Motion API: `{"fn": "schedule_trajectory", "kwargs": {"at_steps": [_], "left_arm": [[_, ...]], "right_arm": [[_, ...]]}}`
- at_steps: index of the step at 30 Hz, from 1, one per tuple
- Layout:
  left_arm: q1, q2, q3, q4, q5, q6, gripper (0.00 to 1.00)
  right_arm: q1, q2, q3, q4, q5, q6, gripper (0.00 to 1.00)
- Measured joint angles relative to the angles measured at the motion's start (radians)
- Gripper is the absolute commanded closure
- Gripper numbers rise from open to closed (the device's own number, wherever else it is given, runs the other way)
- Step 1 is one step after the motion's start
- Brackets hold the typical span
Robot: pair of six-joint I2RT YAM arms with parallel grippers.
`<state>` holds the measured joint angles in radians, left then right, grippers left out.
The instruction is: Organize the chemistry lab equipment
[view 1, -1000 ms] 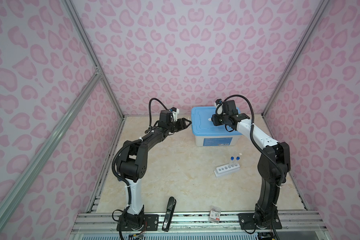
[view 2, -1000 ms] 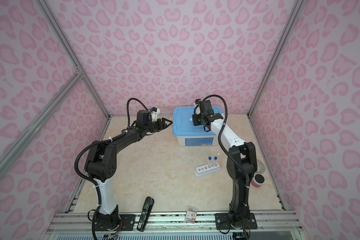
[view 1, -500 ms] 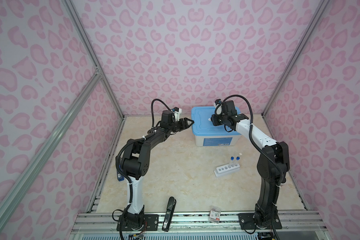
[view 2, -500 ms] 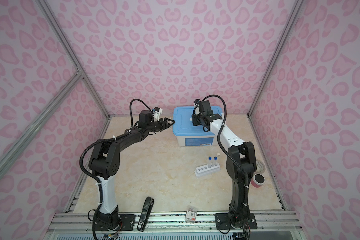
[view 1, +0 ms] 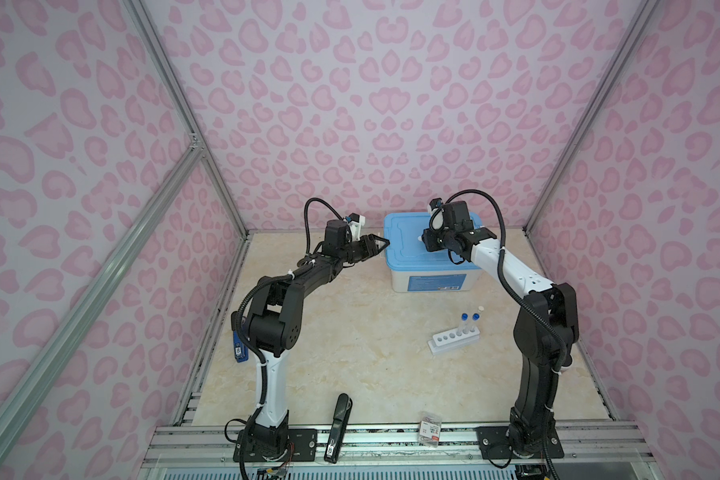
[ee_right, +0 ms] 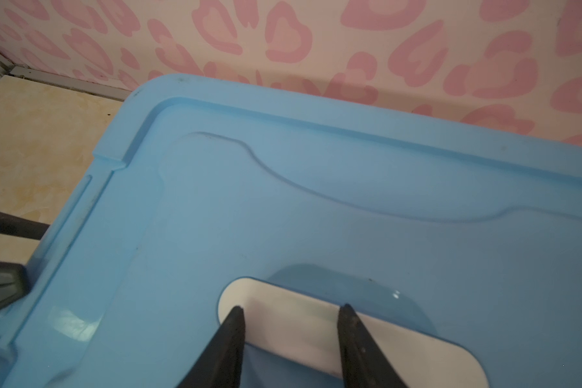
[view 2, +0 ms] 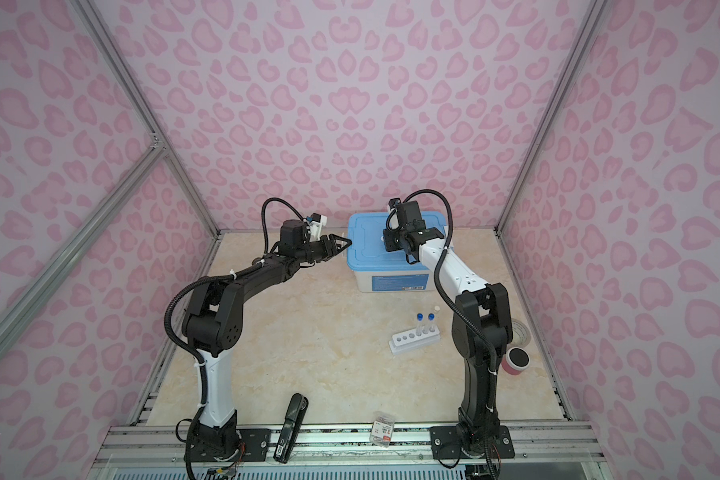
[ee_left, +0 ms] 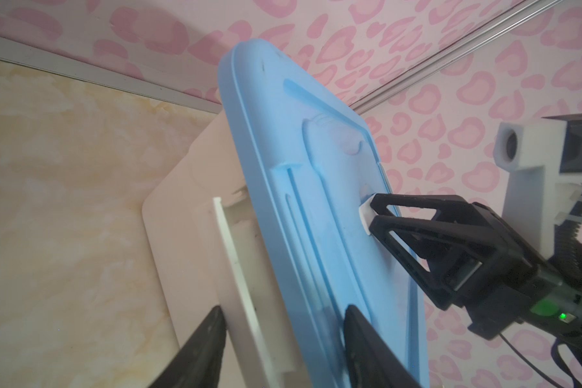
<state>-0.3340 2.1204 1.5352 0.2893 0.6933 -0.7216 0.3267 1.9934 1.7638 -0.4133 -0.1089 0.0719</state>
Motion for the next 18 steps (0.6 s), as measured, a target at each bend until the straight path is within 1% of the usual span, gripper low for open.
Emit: {"fn": "schedule_trajectory", "kwargs": {"at_steps": [7, 18], "left_arm": [[-0.002, -0.001, 0.005, 0.004, 0.011, 0.010, 0.57], [-0.007, -0.004, 0.030, -0.043, -0.016, 0.035, 0.62]], "right_arm": [[0.000, 0.002, 0.000, 0.001, 0.000, 0.003, 0.55], [0.005, 0.011, 0.000, 0.020, 0.002, 0.004, 0.56]]}}
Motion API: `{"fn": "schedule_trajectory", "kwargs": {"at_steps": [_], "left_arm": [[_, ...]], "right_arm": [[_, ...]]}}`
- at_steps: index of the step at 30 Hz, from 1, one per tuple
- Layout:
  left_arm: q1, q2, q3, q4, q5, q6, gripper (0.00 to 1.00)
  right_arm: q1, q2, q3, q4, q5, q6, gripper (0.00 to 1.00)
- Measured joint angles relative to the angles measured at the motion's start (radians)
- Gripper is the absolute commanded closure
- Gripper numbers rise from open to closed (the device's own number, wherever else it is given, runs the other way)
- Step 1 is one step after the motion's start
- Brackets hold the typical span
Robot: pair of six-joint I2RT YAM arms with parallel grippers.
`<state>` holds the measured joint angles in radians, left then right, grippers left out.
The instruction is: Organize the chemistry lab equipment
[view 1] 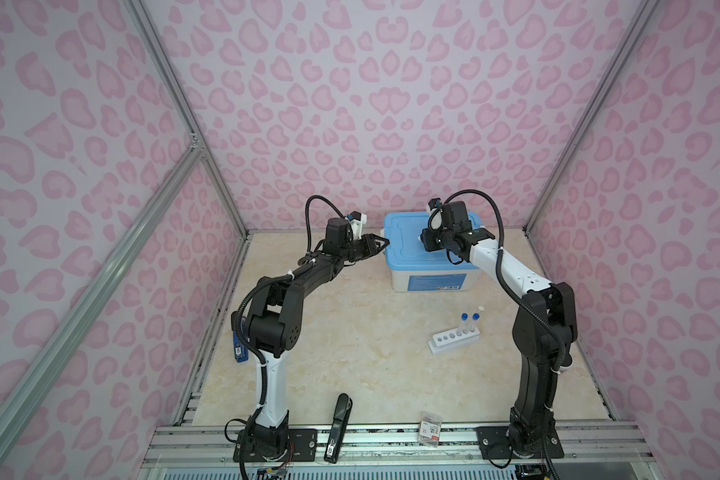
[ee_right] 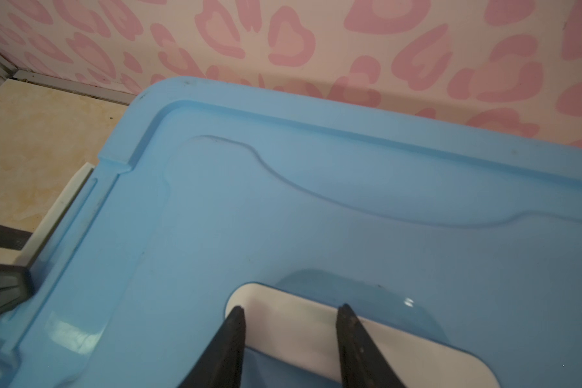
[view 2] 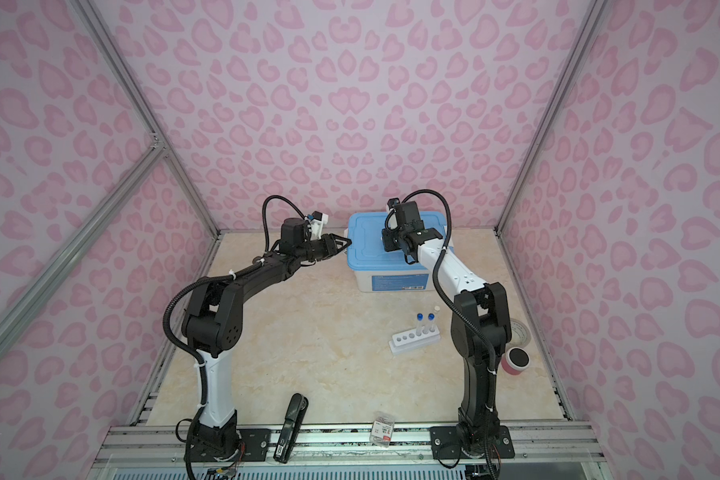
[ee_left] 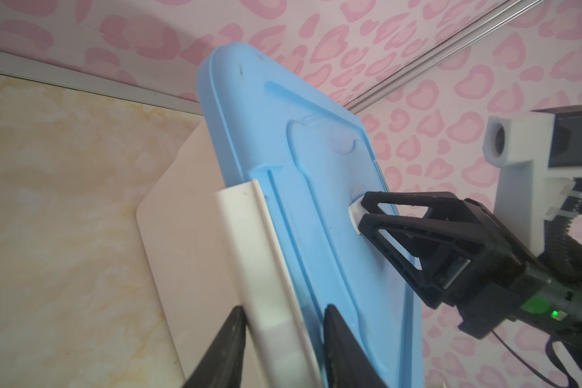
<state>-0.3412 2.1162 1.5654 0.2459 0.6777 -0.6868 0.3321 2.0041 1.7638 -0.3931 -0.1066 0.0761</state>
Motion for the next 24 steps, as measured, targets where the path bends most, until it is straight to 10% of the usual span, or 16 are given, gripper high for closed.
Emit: {"fn": "schedule_trajectory", "kwargs": {"at_steps": [24], "left_arm": [[-0.069, 0.001, 0.276, -0.485, -0.203, 0.191, 0.58]], "right_arm": [[0.009, 0.036, -0.027, 0.137, 0.020, 0.011, 0.57]]}}
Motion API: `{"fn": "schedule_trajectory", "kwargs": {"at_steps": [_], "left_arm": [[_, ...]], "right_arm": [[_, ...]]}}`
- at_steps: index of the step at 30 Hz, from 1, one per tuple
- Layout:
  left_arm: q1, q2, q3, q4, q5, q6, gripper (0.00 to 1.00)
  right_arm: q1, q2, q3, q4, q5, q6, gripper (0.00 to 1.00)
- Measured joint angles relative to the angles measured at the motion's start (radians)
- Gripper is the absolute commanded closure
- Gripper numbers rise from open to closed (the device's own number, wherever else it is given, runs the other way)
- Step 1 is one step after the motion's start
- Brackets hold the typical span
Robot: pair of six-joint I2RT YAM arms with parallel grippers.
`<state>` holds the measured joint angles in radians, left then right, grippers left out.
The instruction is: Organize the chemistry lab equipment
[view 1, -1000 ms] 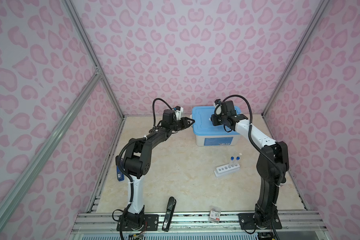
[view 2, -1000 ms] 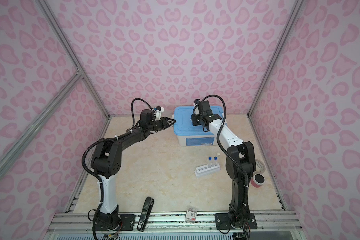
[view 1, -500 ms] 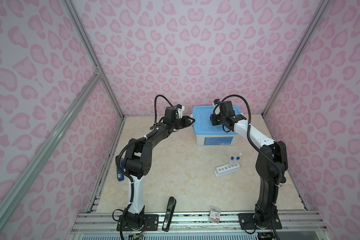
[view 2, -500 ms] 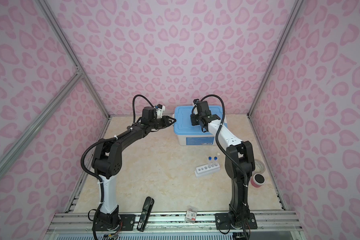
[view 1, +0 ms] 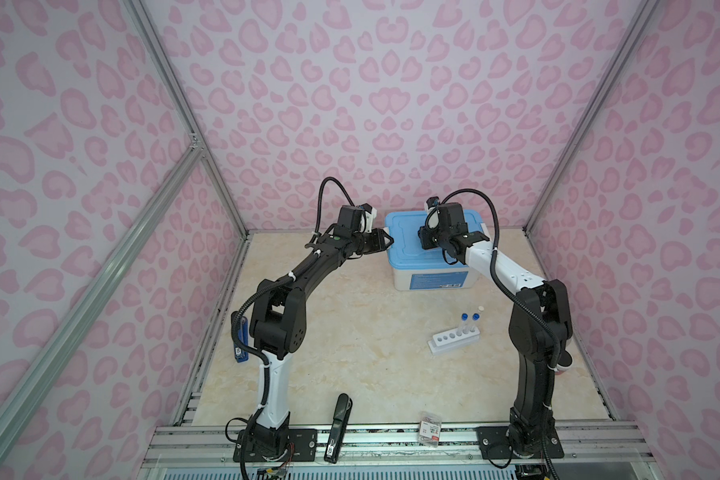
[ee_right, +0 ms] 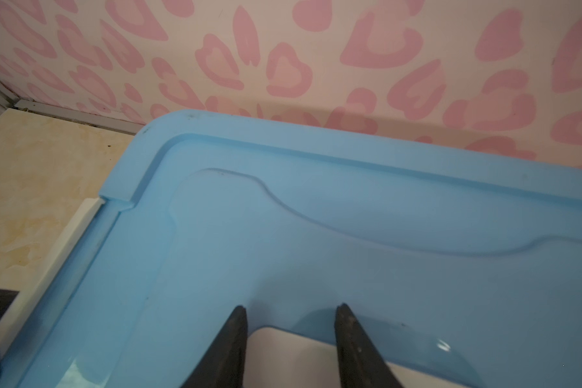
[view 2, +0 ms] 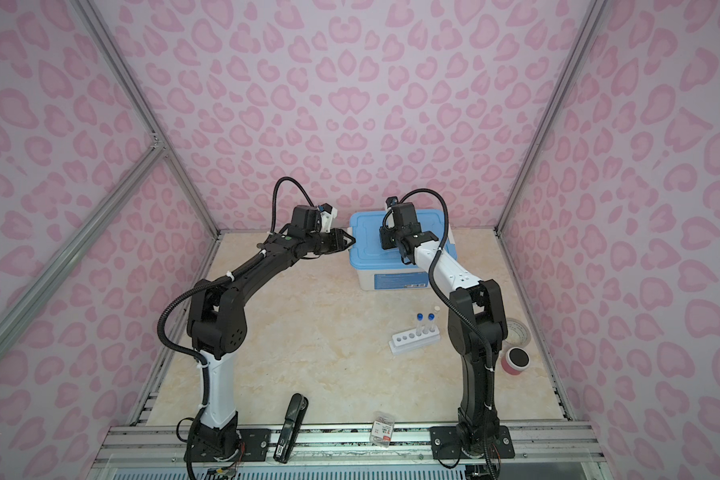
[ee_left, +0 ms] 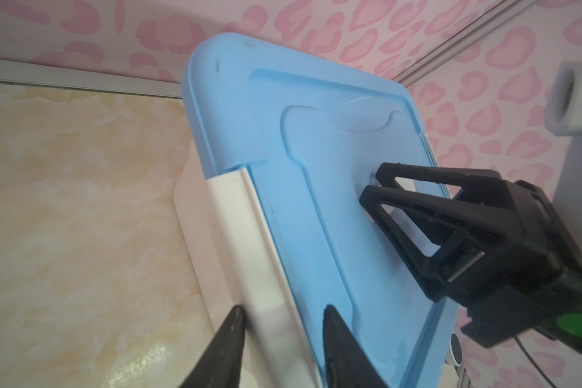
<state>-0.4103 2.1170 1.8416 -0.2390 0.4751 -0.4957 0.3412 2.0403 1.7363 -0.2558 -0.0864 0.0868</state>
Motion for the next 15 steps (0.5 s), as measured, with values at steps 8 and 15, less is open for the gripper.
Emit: {"fn": "schedule_trajectory", "kwargs": {"at_steps": [8, 15], "left_arm": [[-0.010, 0.031, 0.079, -0.067, -0.029, 0.025, 0.58], [-0.013, 0.048, 0.083, -0.086, -0.041, 0.029, 0.58]], "right_arm": [[0.001, 0.000, -0.028, 0.051, -0.004, 0.006, 0.57], [0.001, 0.000, -0.035, 0.063, -0.005, 0.008, 0.57]]}}
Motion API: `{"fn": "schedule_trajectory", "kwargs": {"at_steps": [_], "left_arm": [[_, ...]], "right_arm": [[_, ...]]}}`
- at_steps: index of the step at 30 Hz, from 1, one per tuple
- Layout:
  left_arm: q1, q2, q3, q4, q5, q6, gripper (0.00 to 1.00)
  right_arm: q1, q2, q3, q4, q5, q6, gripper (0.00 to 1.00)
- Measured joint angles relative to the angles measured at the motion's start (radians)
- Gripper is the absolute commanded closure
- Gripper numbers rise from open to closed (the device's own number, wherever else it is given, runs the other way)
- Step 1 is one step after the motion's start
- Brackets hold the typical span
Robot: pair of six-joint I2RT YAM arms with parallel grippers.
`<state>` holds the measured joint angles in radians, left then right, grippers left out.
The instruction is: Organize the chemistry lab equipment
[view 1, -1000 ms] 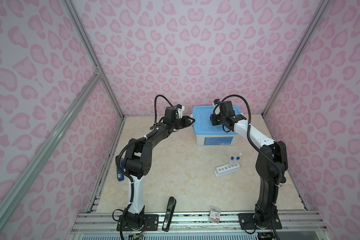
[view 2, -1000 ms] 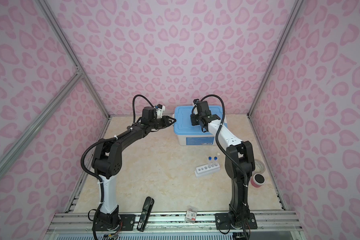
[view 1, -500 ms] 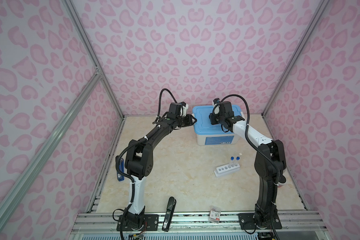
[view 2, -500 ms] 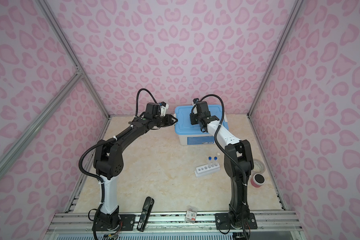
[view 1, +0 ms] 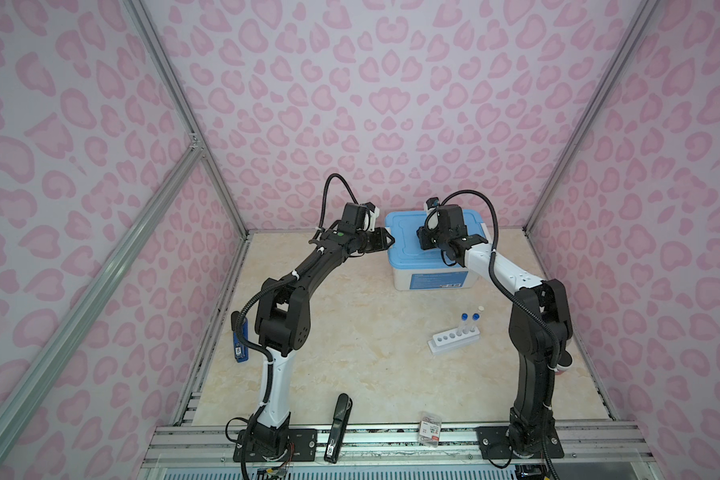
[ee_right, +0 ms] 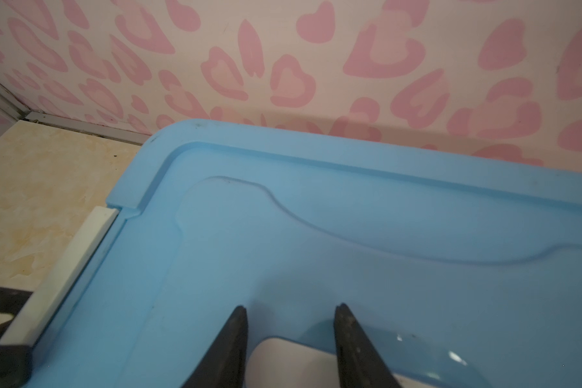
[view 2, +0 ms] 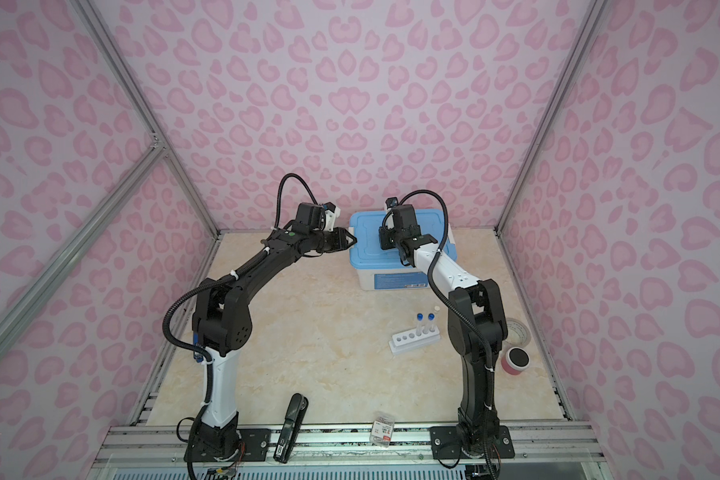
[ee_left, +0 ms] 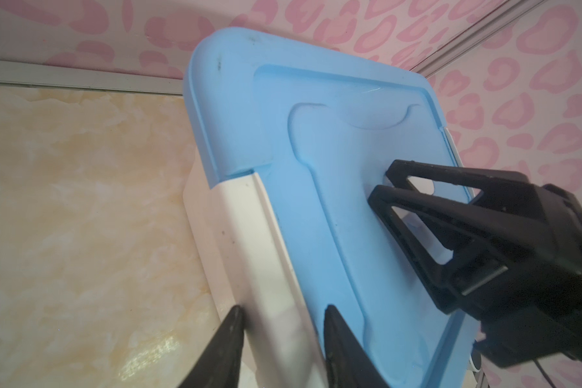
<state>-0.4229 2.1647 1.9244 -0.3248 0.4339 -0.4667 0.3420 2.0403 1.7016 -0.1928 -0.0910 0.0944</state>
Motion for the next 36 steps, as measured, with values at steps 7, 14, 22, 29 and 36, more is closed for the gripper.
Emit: {"fn": "schedule_trajectory", "kwargs": {"at_steps": [7, 14, 22, 29, 36], "left_arm": [[-0.002, 0.000, 0.010, -0.016, 0.000, 0.006, 0.58], [-0.002, -0.005, 0.029, -0.025, 0.003, 0.023, 0.52], [-0.001, -0.070, 0.019, -0.016, 0.003, 0.072, 0.44], [0.026, -0.286, -0.130, 0.042, -0.002, 0.111, 0.40], [0.060, -0.536, -0.367, 0.159, -0.059, 0.158, 0.32]], "right_arm": [[0.000, 0.008, 0.000, 0.013, -0.003, 0.003, 0.57], [0.000, 0.011, 0.011, 0.016, -0.003, 0.003, 0.57], [0.000, 0.007, 0.042, -0.033, -0.012, 0.003, 0.55], [-0.005, -0.022, 0.078, -0.146, -0.033, 0.003, 0.51], [-0.013, -0.123, 0.048, -0.219, -0.007, -0.002, 0.41]]}}
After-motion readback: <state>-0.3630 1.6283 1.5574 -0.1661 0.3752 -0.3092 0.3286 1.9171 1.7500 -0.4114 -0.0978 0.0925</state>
